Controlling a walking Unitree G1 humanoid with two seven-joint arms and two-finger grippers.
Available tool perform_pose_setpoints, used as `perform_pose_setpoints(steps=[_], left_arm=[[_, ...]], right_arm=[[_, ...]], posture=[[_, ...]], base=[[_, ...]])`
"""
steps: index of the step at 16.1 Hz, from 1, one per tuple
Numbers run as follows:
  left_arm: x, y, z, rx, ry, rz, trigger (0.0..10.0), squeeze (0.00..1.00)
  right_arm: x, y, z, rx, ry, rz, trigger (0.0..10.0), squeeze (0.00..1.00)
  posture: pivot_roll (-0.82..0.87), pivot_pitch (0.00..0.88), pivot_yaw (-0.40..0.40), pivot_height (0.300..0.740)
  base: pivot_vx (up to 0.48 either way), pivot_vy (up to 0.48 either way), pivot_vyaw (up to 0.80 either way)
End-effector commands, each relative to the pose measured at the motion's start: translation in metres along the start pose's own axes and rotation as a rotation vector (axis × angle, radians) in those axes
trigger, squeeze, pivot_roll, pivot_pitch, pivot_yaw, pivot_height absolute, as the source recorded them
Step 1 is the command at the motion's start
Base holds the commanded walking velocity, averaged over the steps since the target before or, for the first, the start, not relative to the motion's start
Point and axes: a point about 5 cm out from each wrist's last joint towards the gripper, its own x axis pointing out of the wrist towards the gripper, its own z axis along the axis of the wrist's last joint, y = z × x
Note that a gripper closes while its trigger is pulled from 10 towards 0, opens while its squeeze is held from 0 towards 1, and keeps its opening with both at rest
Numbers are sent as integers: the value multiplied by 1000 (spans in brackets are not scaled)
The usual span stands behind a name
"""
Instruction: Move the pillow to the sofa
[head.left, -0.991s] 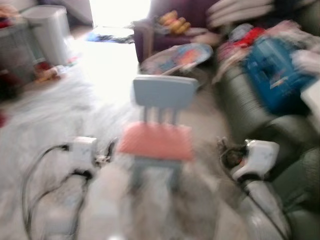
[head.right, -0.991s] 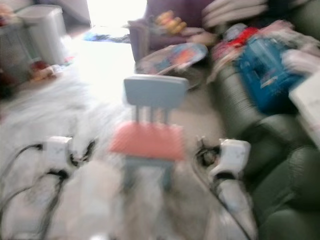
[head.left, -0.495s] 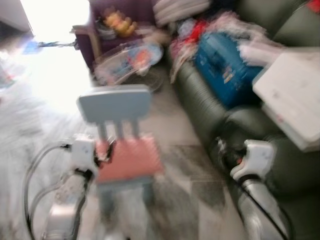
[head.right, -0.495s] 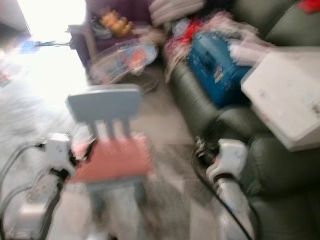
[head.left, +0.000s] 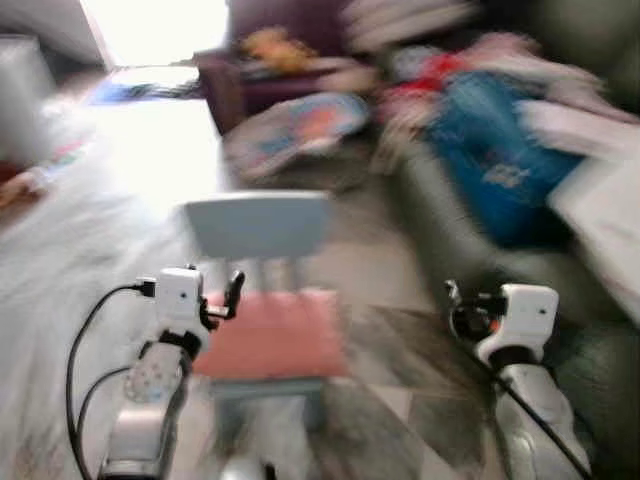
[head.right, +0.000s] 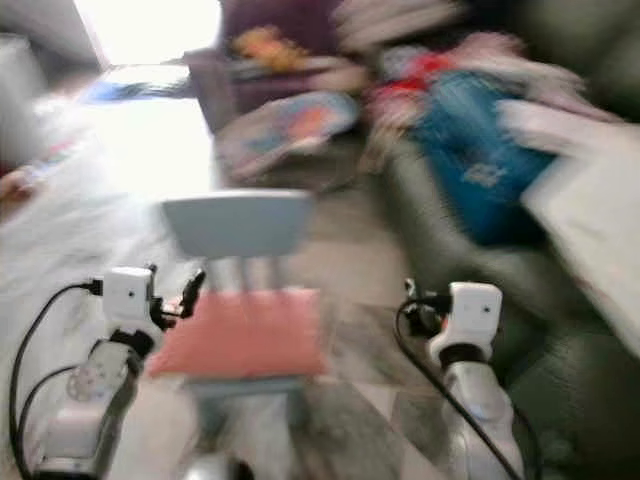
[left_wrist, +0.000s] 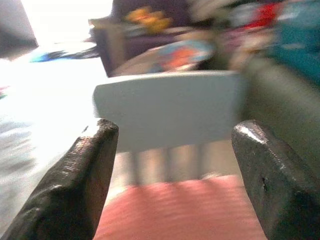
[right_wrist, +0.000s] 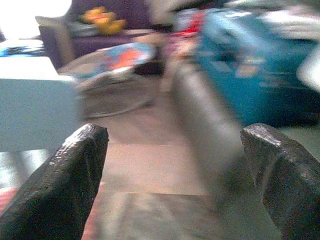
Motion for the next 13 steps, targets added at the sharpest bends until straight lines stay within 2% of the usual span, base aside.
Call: perform_pose_setpoints(steps=[1, 5, 7, 10, 13], left_arm=[[1, 1, 0, 3, 4, 12, 10000, 0], [3, 2, 0, 9, 16, 31, 10000, 0], [4, 2, -1, 6, 23, 35, 10000, 0], [5, 1, -1, 3, 23, 28, 10000, 0], [6, 0, 0, 11, 19, 21, 10000, 0]], right_arm=[[-2, -1, 2, -8, -7, 8, 10000, 0], [-1, 0, 1, -2, -7, 17, 10000, 0], [-1, 0, 1, 3, -4, 20, 10000, 0], [0, 0, 1, 6, -4, 19, 10000, 0], [0, -1, 1, 9, -2, 13, 10000, 0]], posture=[[-32, 0, -30, 740], [-32, 0, -30, 740], [-31, 0, -31, 740], [-32, 0, -30, 740], [-35, 0, -30, 740]], base=[[0, 0, 794], [0, 0, 753], [0, 0, 0], [0, 352, 0], [0, 0, 0]])
